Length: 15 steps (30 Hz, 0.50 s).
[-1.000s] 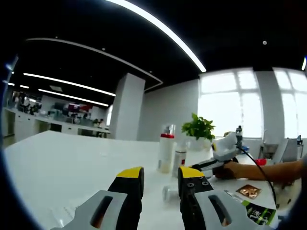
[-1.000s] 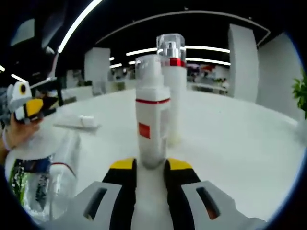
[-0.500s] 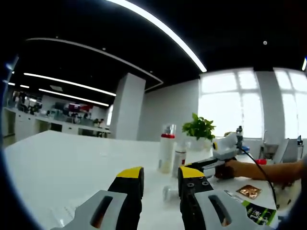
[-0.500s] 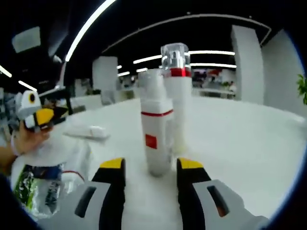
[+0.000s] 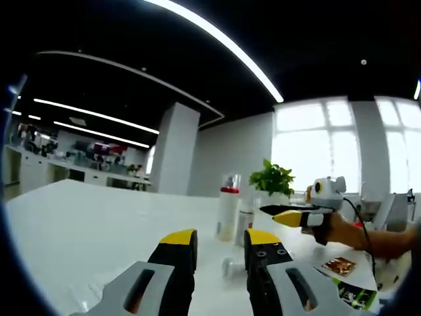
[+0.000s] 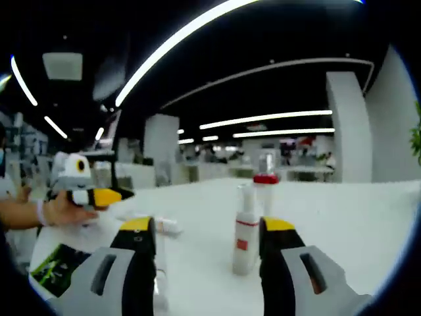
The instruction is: Arrange the skincare products in the storage area until every visible bottle or jar stands upright without overlapping.
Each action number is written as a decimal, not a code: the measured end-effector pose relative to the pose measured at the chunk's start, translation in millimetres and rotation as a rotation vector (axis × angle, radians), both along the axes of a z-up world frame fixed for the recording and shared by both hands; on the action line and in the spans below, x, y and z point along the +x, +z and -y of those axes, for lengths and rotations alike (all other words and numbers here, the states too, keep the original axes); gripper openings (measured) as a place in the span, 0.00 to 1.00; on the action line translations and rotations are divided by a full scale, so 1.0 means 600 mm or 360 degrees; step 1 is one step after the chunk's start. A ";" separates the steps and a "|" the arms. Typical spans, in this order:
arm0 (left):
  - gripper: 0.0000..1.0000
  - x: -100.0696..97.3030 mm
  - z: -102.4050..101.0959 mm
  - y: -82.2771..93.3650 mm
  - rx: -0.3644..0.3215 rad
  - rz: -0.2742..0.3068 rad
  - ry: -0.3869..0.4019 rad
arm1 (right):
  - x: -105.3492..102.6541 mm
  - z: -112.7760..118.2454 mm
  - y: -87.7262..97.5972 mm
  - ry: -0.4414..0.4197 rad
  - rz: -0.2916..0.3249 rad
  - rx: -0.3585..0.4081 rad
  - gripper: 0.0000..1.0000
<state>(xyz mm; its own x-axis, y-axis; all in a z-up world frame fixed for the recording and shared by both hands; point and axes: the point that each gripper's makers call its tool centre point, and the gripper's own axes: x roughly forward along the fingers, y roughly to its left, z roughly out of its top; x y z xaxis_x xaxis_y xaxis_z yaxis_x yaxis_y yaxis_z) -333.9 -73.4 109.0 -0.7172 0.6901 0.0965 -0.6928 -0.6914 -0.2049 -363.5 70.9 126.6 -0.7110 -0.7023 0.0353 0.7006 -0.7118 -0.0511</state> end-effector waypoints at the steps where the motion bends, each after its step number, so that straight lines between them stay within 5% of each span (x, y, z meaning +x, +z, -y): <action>1: 0.29 0.000 0.000 0.000 0.0000 0.0000 0.0000 | 0.005 0.006 -0.004 0.0043 0.0025 0.0016 0.48; 4: 0.29 -0.003 0.001 0.000 -0.0001 0.0002 0.0000 | 0.020 0.023 -0.031 0.0185 0.0196 0.0104 0.24; 7: 0.29 -0.005 0.001 0.000 -0.0001 0.0001 0.0000 | 0.032 0.034 -0.048 0.0301 0.0290 0.0165 0.30; 10: 0.29 -0.006 0.002 0.000 0.0001 0.0004 0.0000 | 0.050 0.048 -0.072 0.0422 0.0476 0.0198 0.47; 15: 0.29 -0.003 0.001 0.000 -0.0001 0.0001 -0.0002 | 0.050 0.036 -0.101 0.0374 0.0529 0.0364 0.36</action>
